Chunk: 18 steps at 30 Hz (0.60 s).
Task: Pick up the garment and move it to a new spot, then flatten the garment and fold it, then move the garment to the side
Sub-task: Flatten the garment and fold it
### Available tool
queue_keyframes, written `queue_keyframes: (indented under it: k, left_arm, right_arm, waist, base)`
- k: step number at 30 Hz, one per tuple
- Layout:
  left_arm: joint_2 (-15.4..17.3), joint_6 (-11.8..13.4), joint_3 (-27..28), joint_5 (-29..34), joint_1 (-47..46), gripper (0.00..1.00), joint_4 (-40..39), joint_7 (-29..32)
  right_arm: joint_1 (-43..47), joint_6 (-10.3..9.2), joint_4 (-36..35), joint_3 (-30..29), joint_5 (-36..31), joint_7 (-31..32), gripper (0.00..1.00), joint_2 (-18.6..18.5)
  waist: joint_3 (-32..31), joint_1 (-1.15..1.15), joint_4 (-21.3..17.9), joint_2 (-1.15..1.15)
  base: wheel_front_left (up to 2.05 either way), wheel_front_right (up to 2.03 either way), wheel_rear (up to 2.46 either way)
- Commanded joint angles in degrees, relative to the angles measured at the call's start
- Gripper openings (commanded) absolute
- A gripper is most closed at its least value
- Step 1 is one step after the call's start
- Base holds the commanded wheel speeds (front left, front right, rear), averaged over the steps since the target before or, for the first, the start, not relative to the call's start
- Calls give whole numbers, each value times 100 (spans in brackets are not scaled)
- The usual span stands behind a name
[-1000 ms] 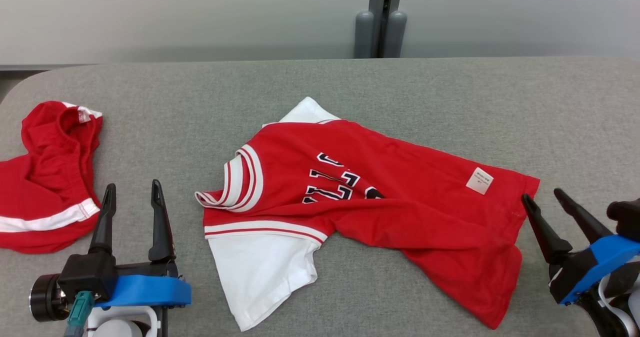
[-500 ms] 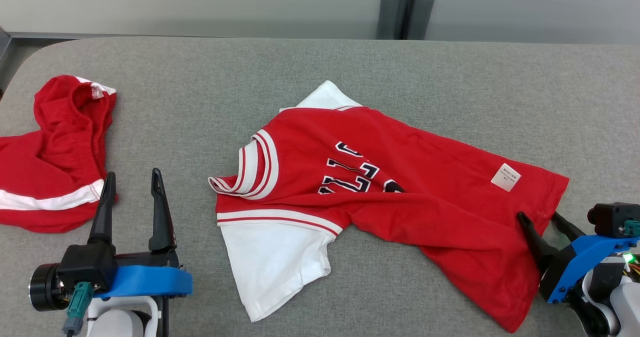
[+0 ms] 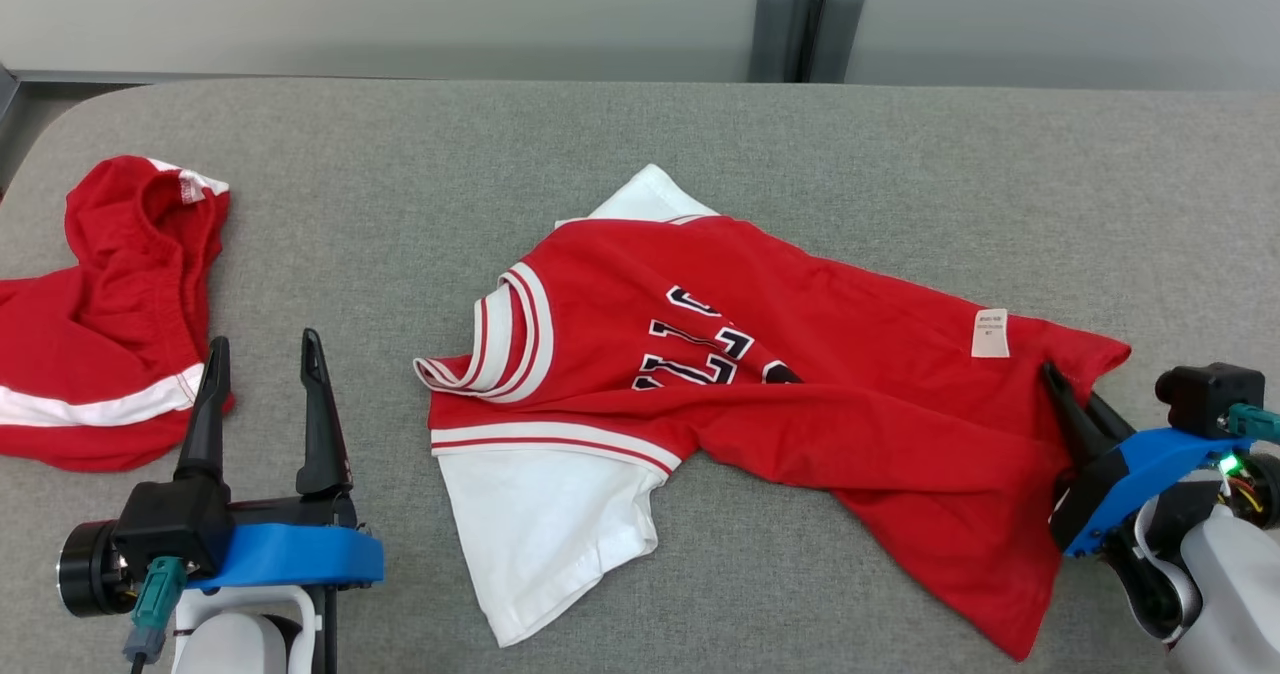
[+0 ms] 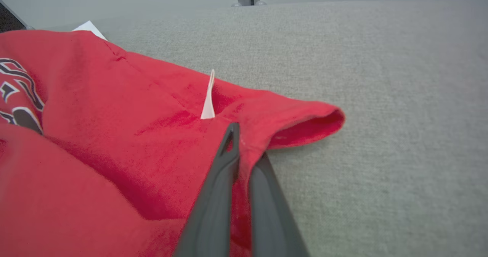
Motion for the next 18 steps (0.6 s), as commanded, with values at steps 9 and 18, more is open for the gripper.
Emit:
queue_keyframes:
  k: [9, 18]
  left_arm:
    - [-3, 27, 88, 4, 176, 100, -32, -27]
    - [-4, 8, 121, 9, 304, 100, -56, -27]
  right_arm:
    - [-306, 1, -1086, 167, 129, -400, 0, -243]
    - [118, 1, -2860, -423, 153, -91, 0, -250]
  waist:
    - [-327, 0, -170, 0]
    - [-468, 0, -199, 0]
  base:
    - [0, 0, 0]
    - [0, 0, 0]
